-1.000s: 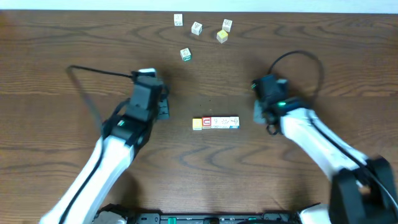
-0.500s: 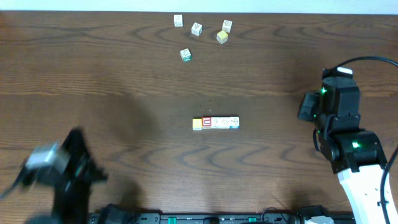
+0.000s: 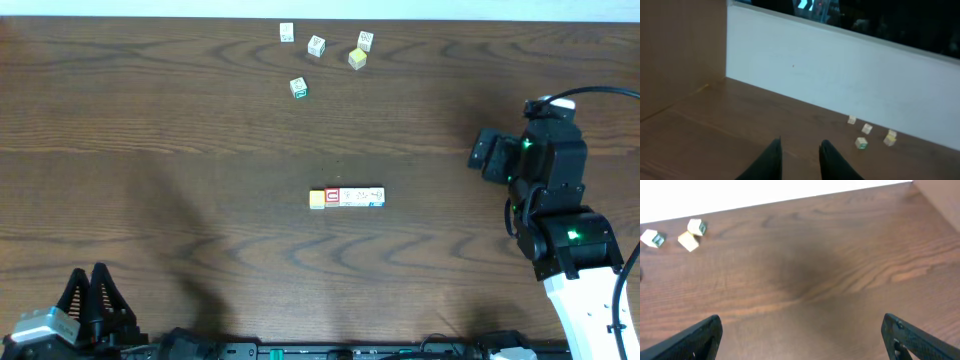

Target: Lift 5 blocks

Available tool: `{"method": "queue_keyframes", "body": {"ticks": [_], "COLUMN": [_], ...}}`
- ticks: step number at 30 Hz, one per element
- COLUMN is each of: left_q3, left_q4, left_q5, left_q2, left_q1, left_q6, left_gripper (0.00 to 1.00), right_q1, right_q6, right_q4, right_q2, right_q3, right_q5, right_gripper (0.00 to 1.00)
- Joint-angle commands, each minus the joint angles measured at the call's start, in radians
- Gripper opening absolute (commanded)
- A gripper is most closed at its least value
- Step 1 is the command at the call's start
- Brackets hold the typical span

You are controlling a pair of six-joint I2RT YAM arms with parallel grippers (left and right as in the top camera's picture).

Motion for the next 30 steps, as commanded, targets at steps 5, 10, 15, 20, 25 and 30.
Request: {"method": "queue_keyframes", "body": {"ticks": [5, 10, 15, 20, 25, 30], "left_q3": [0.015, 0.015, 0.015, 0.015, 0.015, 0.015], "left_q4": [-0.007, -0.007, -0.011, -0.028, -0.03, -0.03], "left_q5": [-0.039, -0.04, -0.04, -0.04, -0.039, -0.039], "left_q2": [-0.001, -0.001, -0.001, -0.001, -0.001, -0.001], "left_q1": [0.002, 0.002, 0.002, 0.002, 0.002, 0.002], "left_q6": [0.0, 0.0, 0.0, 0.0, 0.0, 0.0], "left_gripper": [0.52, 0.73, 0.74, 0.75, 0.75, 0.76], "right_q1": [-0.011, -0.011, -0.011, -0.011, -0.011, -0.011], "right_q6": [-0.013, -0.012, -0.012, -0.012, -0.012, -0.012], "right_q4": [0.021, -0.026, -0.085, -0.124, -0.132, -0.145], "right_q2": [0.001, 0.001, 0.001, 0.001, 0.001, 0.001], "right_q3": [0.007, 0.007, 0.007, 0.007, 0.007, 0.007], "right_q5": [0.044, 0.044, 0.044, 0.043, 0.033, 0.033], "right_gripper": [0.99, 0.99, 0.99, 0.99, 0.99, 0.99]}}
